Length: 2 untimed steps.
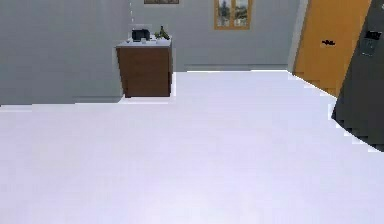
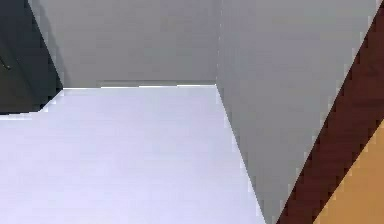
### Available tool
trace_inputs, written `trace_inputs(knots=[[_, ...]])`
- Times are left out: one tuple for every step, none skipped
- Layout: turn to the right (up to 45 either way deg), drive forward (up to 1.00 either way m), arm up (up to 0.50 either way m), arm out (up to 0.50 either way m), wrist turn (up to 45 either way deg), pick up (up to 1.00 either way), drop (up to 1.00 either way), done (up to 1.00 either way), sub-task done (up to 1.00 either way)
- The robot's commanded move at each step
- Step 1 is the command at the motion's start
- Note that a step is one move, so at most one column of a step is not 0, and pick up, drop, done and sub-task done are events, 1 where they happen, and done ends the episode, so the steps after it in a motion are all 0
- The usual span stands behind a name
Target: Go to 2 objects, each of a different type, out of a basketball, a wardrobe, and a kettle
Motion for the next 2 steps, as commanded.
trace_inputs(knots=[[0.0, 1.0, 0.0, 0.0, 0.0, 0.0, 0.0, 0.0, 0.0], [0.0, 1.0, 0.0, 0.0, 0.0, 0.0, 0.0, 0.0, 0.0]])
